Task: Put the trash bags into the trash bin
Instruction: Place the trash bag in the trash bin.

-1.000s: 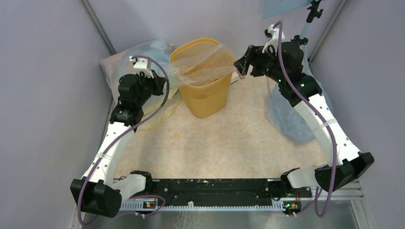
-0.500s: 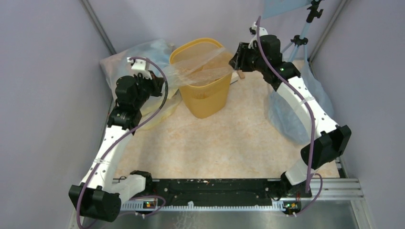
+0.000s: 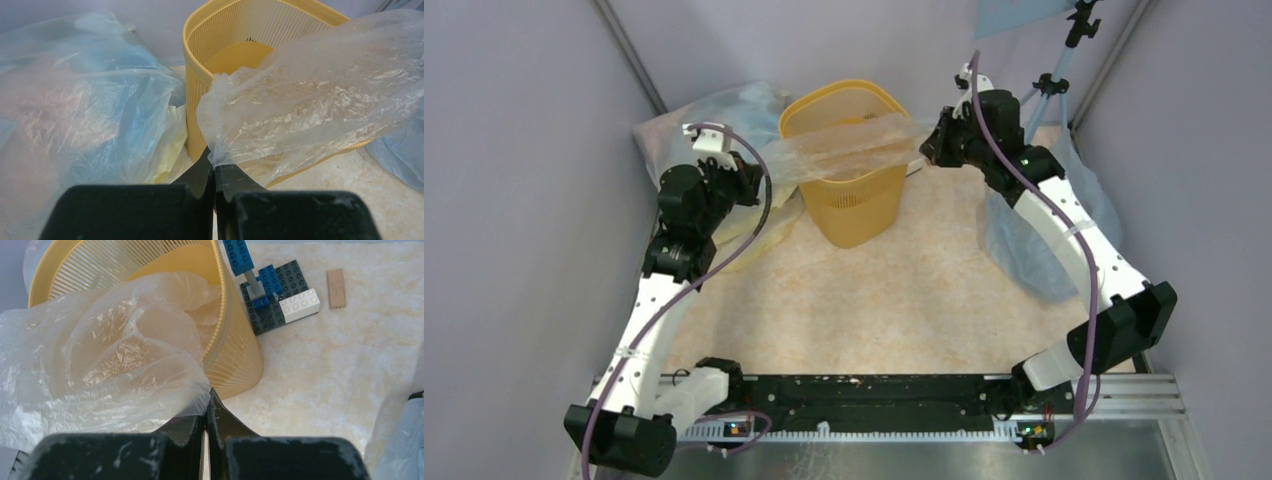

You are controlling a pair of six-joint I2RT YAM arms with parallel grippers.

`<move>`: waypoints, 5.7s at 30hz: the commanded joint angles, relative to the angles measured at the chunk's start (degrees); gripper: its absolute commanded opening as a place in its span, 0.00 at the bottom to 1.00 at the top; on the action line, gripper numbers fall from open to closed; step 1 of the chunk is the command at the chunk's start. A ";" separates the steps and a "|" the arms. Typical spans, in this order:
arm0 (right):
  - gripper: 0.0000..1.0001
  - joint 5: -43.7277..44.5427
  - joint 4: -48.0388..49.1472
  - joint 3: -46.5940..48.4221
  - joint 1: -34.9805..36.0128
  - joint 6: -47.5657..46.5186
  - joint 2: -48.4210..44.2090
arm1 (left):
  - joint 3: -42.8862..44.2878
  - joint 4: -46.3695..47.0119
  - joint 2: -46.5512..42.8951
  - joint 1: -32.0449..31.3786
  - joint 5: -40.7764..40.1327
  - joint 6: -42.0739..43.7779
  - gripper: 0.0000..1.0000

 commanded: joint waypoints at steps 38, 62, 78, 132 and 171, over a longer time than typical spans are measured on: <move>0.18 8.69 9.64 2.16 -0.56 -4.51 3.53 | -3.77 13.20 7.16 3.14 -3.96 -6.62 0.15; 0.16 1.93 7.16 5.49 -3.43 -3.79 12.69 | -0.61 16.55 19.95 5.21 2.07 -11.23 0.18; 0.48 0.05 11.57 3.34 -3.55 -10.31 4.00 | 3.08 12.81 16.12 5.94 -0.30 -12.14 0.54; 0.20 -14.63 7.32 -0.59 -1.74 -3.77 3.38 | 5.35 46.06 36.03 7.86 43.28 -31.98 0.46; 0.09 1.79 2.79 -13.75 5.68 -10.09 -17.57 | 15.68 -2.84 25.08 8.20 30.08 -9.12 0.80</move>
